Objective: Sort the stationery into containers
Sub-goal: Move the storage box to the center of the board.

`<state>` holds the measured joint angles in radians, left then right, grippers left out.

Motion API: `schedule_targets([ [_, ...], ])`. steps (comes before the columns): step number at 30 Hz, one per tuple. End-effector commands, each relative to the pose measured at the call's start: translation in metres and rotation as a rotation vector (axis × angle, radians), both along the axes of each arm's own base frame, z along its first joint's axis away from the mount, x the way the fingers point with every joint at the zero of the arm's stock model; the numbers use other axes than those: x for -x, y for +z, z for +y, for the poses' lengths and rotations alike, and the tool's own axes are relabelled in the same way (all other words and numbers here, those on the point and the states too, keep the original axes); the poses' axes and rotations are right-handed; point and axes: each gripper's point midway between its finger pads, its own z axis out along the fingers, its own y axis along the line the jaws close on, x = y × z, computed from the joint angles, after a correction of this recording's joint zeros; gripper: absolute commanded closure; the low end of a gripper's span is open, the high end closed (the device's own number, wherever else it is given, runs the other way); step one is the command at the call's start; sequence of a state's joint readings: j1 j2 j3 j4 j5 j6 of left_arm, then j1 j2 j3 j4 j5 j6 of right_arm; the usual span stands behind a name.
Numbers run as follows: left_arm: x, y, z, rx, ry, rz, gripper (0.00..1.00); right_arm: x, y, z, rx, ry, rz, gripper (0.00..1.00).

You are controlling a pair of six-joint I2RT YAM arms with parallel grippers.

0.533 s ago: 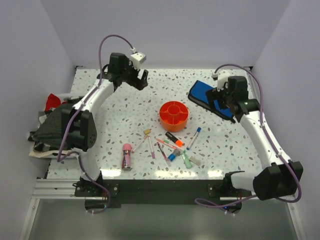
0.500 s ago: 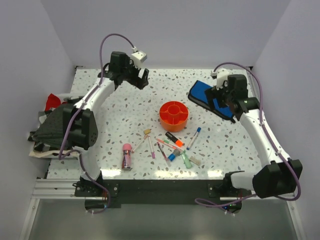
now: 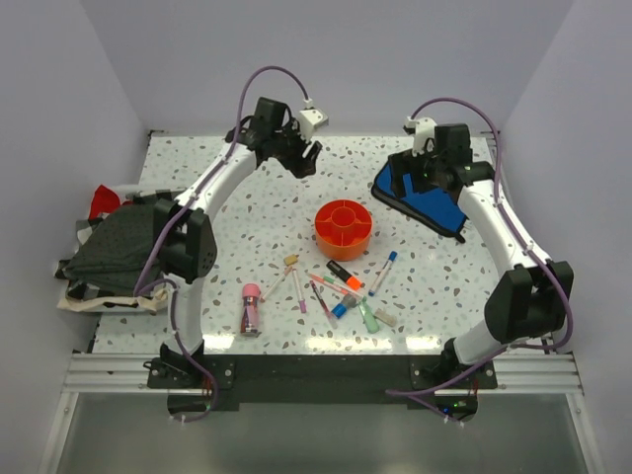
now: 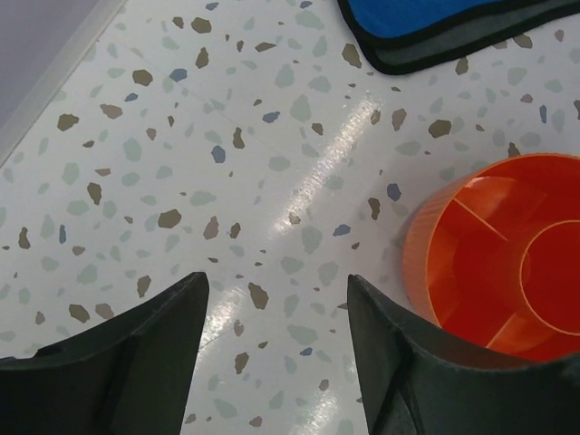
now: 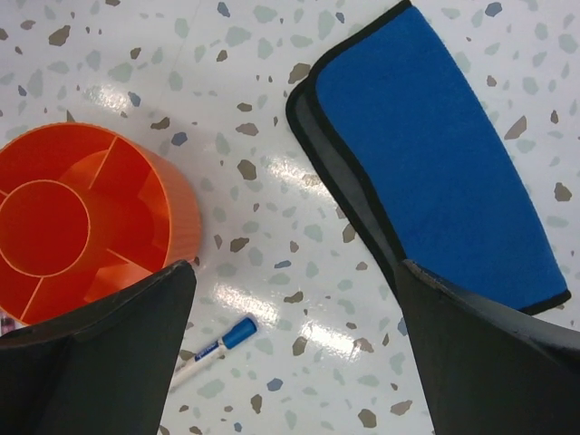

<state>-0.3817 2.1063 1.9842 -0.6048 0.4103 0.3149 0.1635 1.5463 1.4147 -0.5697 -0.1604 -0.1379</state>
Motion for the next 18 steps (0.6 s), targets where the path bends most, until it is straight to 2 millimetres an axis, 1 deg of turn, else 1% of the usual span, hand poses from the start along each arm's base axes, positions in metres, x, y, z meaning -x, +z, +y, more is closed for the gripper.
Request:
schedule_targets([
  [1, 0.019, -0.004, -0.016, -0.015, -0.089, 0.043, 0.34, -0.005, 0.022, 0.006, -0.043, 0.003, -0.046, 0.04],
  [4, 0.036, -0.023, -0.024, -0.022, -0.123, 0.106, 0.35, -0.006, 0.02, 0.007, -0.047, 0.0, -0.041, 0.04],
  [7, 0.049, -0.032, -0.029, -0.018, -0.145, 0.15, 0.37, -0.005, 0.019, 0.006, -0.045, -0.003, -0.039, 0.04],
  [10, 0.063, -0.041, -0.035, -0.033, -0.182, 0.185, 0.4, -0.004, 0.015, 0.007, -0.034, 0.011, -0.031, 0.07],
  [12, 0.069, -0.045, -0.039, -0.035, -0.195, 0.197, 0.41, -0.005, 0.012, 0.005, -0.028, 0.006, -0.026, 0.06],
  [18, 0.074, -0.054, -0.043, -0.044, -0.201, 0.22, 0.44, -0.006, 0.009, 0.005, -0.025, 0.002, -0.022, 0.06],
])
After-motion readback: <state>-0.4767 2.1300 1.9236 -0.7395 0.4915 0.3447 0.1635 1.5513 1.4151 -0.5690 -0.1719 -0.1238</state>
